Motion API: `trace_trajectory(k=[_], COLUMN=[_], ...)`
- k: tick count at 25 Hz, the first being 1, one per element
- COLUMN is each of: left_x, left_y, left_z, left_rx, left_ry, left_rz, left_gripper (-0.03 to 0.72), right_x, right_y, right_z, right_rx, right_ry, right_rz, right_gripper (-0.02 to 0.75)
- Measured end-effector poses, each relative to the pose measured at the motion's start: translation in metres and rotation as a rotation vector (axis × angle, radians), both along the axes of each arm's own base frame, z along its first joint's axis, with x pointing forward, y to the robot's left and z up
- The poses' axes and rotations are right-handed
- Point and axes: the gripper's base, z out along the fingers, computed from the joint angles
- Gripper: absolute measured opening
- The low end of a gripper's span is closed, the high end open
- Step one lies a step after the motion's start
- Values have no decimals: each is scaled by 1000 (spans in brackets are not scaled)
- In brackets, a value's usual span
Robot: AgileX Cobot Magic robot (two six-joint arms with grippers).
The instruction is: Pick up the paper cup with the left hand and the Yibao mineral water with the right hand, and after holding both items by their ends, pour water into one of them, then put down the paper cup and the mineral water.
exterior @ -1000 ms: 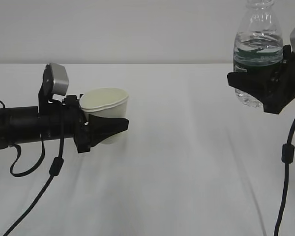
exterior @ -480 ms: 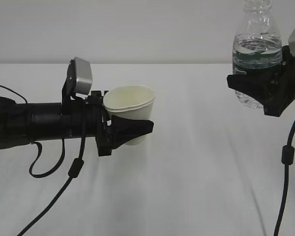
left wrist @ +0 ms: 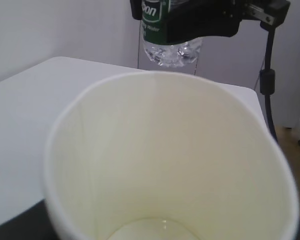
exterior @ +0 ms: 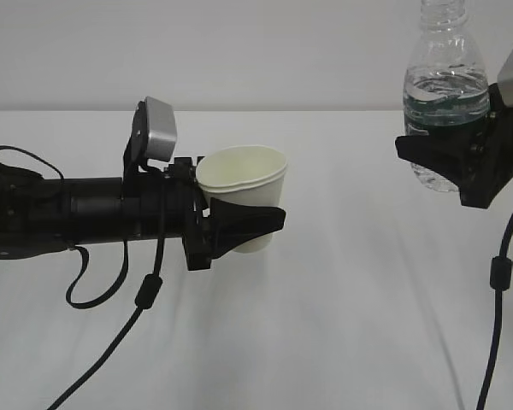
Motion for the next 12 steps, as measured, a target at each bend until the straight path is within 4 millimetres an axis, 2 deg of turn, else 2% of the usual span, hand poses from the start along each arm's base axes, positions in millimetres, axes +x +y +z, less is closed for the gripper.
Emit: trace_trajectory(k=[7,12], left_x=[2,-3], left_y=[-3,-9], left_z=[4,3], left_rx=[-3,11], left_ry=[19,21], left_rz=[-26,-68], left_gripper=[445,445], right_x=[0,0], right_y=[-2,-2], right_z=[-3,-4], right_rx=[-54,-78], right_ry=[-1,-8], right_rz=[-3,2], right_gripper=[399,399])
